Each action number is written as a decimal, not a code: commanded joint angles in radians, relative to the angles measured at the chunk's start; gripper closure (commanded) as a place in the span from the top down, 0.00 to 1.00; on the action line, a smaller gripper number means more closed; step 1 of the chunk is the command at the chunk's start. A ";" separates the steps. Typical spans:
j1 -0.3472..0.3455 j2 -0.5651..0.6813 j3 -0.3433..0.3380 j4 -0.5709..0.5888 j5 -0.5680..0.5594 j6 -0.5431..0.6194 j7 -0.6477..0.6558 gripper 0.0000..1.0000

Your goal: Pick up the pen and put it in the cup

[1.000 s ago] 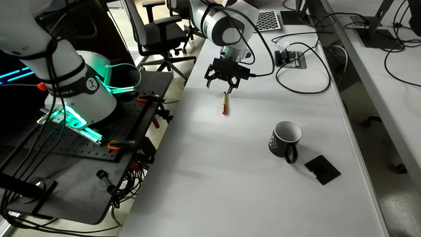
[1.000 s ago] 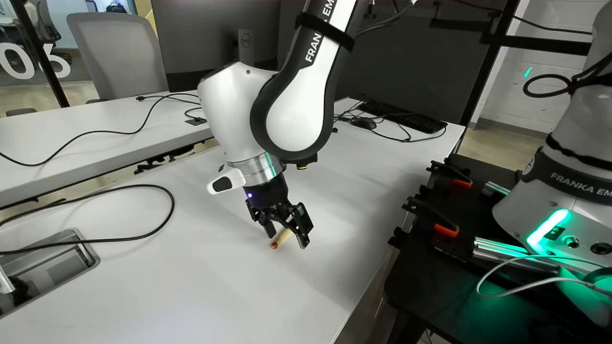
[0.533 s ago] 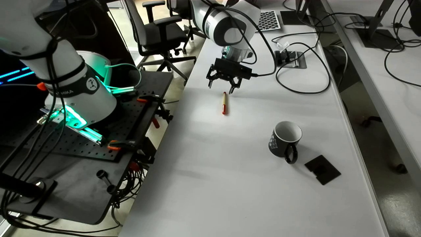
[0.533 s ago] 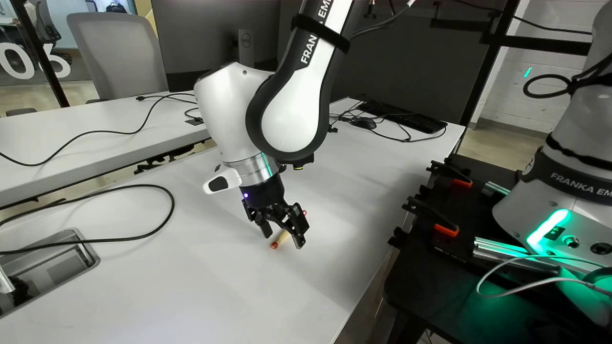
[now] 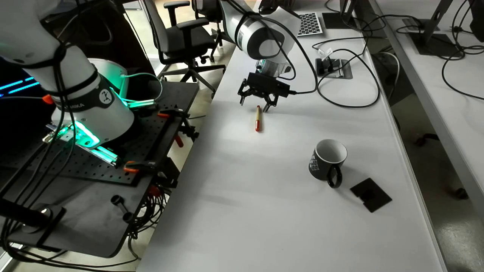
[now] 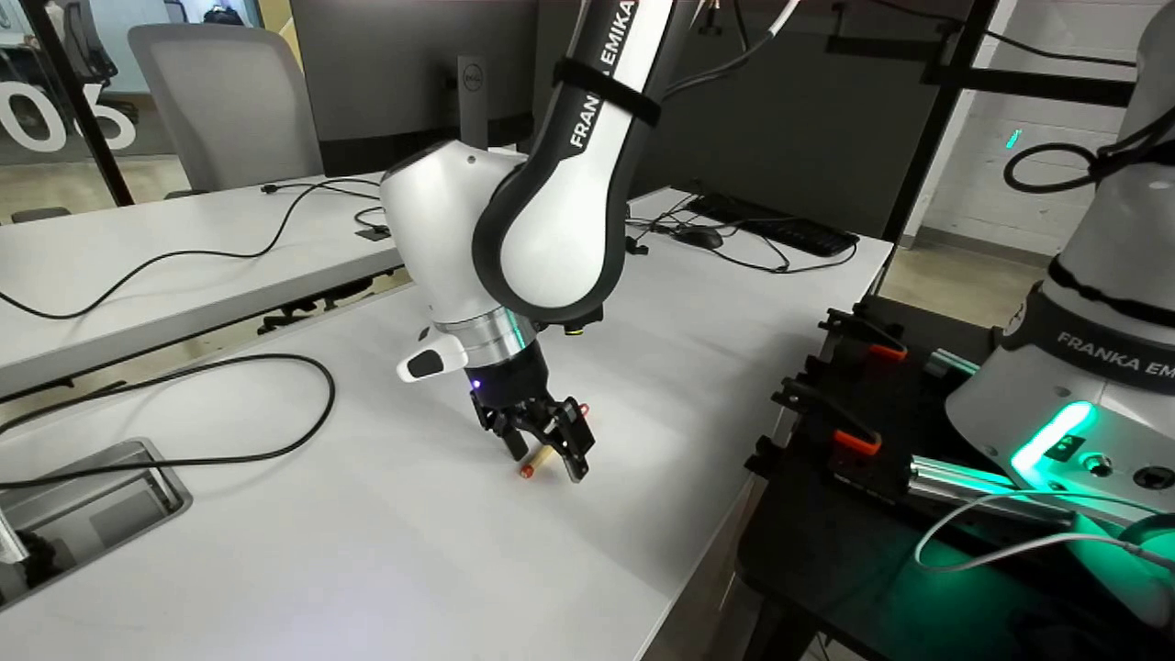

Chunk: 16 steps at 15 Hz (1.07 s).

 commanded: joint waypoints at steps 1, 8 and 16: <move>-0.004 0.003 0.005 0.004 -0.005 -0.004 0.003 1.00; -0.004 0.003 0.006 0.004 -0.005 -0.004 0.003 1.00; -0.010 0.008 0.008 0.006 -0.004 0.001 -0.005 0.58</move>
